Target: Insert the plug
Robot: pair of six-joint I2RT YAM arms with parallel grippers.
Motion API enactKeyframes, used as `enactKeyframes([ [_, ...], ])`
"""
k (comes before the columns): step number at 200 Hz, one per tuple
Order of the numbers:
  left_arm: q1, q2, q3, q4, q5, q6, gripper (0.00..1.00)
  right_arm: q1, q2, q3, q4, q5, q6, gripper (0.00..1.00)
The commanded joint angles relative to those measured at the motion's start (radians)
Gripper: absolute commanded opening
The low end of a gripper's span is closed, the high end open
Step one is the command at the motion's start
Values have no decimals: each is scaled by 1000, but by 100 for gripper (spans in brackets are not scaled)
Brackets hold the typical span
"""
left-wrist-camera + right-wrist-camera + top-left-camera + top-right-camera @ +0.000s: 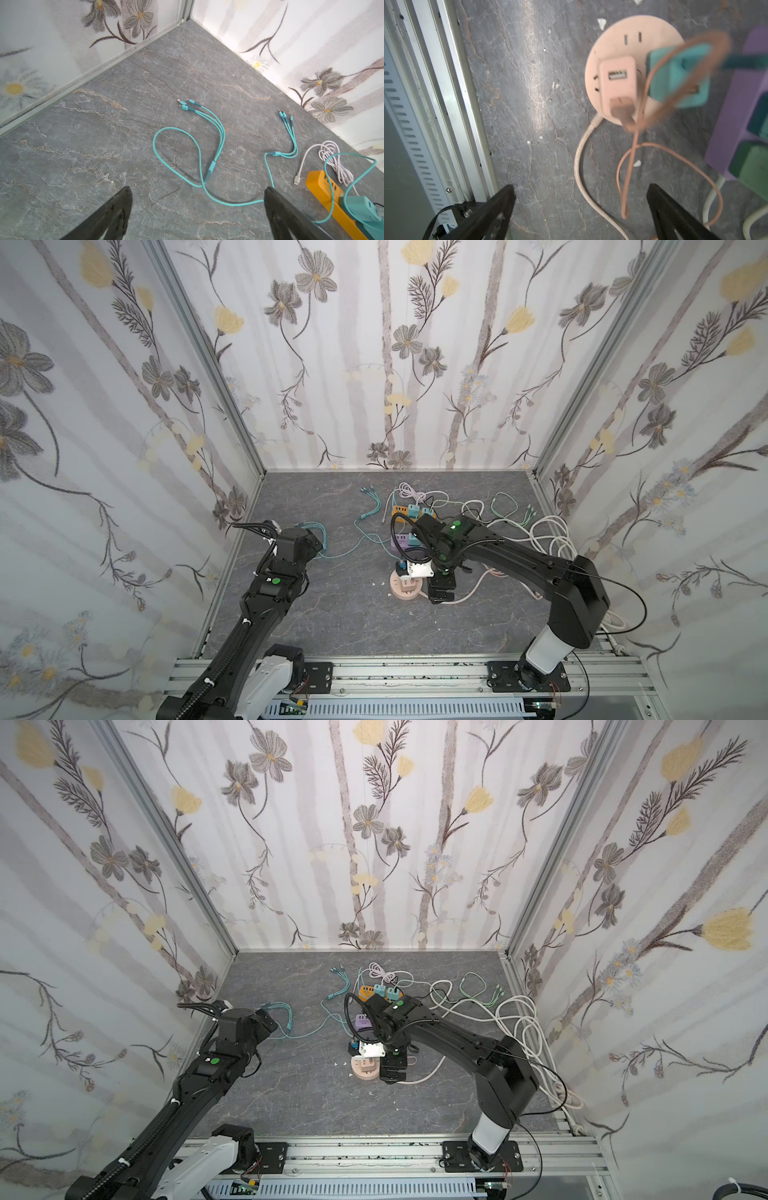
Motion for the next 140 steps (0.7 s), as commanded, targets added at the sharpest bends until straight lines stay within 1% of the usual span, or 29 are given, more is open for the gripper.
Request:
enactKeyframes([
  [1, 5, 64, -59, 192, -180, 35, 100, -128, -134, -111, 128, -110, 51, 99],
  [8, 6, 108, -78, 253, -232, 68, 100, -193, -220, -192, 244, -111, 110, 99],
  [20, 10, 200, -80, 336, -287, 133, 100, -318, -326, -353, 554, -46, 274, 99],
  [24, 15, 230, -71, 352, -304, 150, 100, -355, -357, -416, 665, -5, 339, 99],
  [29, 30, 257, -30, 287, -294, 127, 100, -409, -391, -488, 803, 79, 464, 99],
  [35, 41, 292, 1, 276, -277, 164, 100, -460, -424, -557, 939, 188, 597, 99],
  [42, 43, 319, 25, 293, -276, 229, 100, -521, -455, -613, 1026, 233, 699, 99],
  [54, 48, 373, 34, 350, -289, 309, 100, -596, -487, -694, 1124, 265, 786, 99],
  [66, 65, 412, 6, 465, -277, 401, 100, -645, -484, -748, 1205, 299, 817, 99],
  [76, 94, 444, -8, 515, -229, 439, 100, -672, -462, -782, 1273, 297, 817, 99],
  [81, 114, 460, -9, 521, -179, 446, 100, -684, -447, -798, 1311, 292, 815, 99],
  [89, 154, 486, -10, 525, -60, 460, 100, -700, -423, -812, 1377, 281, 812, 99],
  [98, 185, 516, -17, 565, 55, 478, 100, -709, -420, -813, 1397, 261, 803, 99],
  [104, 187, 537, -35, 641, 88, 505, 100, -713, -417, -838, 1473, 247, 792, 99],
  [110, 187, 541, -38, 664, 118, 522, 100, -715, -412, -866, 1572, 234, 780, 99],
  [119, 187, 550, -76, 799, 171, 553, 100, -720, -402, -896, 1675, 213, 764, 99],
  [128, 187, 564, -66, 791, 201, 561, 100, -733, -375, -928, 1788, 179, 778, 100],
  [140, 185, 593, -107, 894, 251, 585, 100, -740, -307, -949, 1879, 164, 782, 99],
])
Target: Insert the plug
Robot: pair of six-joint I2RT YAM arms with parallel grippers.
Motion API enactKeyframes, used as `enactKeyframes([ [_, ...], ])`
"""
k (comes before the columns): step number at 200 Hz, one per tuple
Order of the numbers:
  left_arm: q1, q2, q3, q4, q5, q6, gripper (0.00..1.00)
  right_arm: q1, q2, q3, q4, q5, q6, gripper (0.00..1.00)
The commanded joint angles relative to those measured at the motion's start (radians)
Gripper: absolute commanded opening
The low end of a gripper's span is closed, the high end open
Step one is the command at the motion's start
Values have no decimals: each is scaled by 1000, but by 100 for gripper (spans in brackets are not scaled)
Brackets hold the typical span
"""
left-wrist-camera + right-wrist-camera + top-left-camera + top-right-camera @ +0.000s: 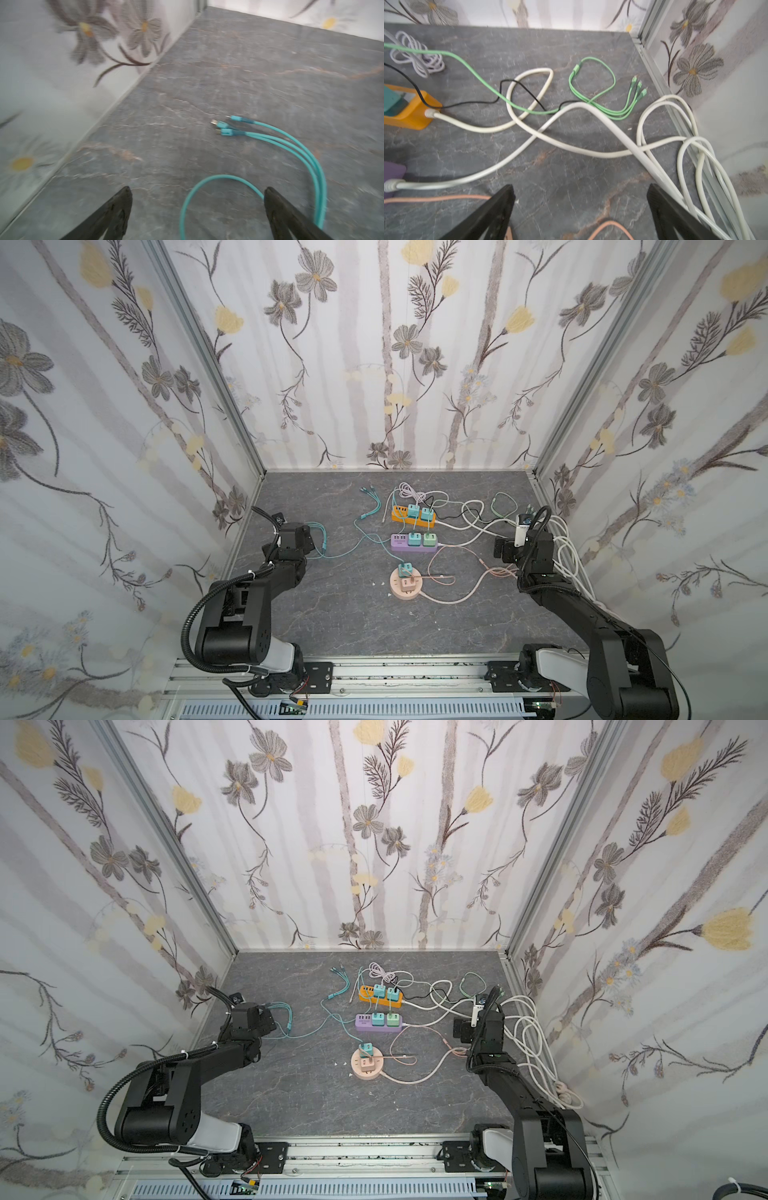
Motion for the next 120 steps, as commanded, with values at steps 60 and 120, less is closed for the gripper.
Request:
enactKeyframes([
  [60, -32, 85, -168, 538, 81, 108, 100, -16, 142, -26, 405, -15, 45, 99],
  [120, -31, 79, -163, 517, 87, 105, 100, -16, 149, -33, 429, -16, 42, 99],
])
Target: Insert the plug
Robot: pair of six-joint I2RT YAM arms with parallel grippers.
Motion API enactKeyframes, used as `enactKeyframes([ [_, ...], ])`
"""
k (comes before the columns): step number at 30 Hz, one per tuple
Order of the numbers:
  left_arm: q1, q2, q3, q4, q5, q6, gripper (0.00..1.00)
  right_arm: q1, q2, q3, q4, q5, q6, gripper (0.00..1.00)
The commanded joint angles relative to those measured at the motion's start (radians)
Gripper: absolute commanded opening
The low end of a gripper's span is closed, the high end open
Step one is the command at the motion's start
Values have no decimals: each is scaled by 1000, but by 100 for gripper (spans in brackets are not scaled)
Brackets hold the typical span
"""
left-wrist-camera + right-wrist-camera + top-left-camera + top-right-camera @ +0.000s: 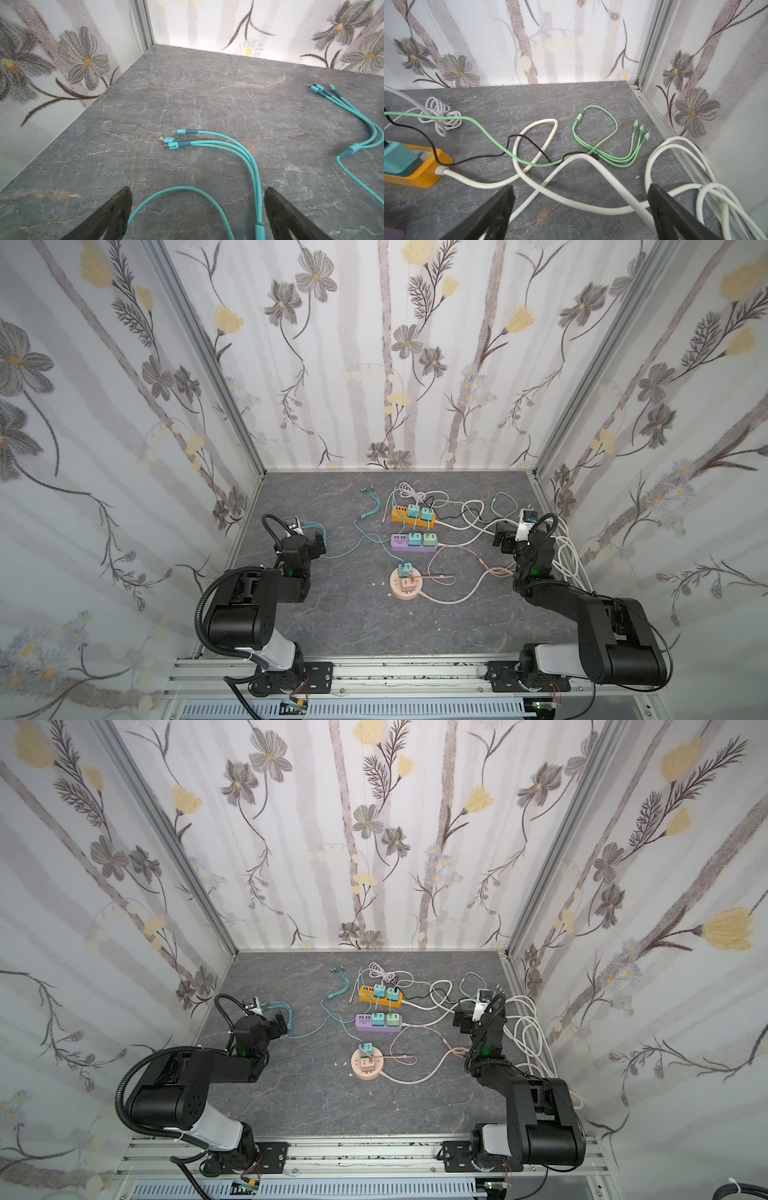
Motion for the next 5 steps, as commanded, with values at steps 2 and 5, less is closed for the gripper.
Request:
enactKeyframes([
  [2, 1, -3, 4, 33, -8, 8, 100, 0, 1, 3, 48, 13, 15, 99],
  [5, 1, -3, 1, 41, -10, 10, 100, 1, 1, 4, 50, 14, 15, 99],
])
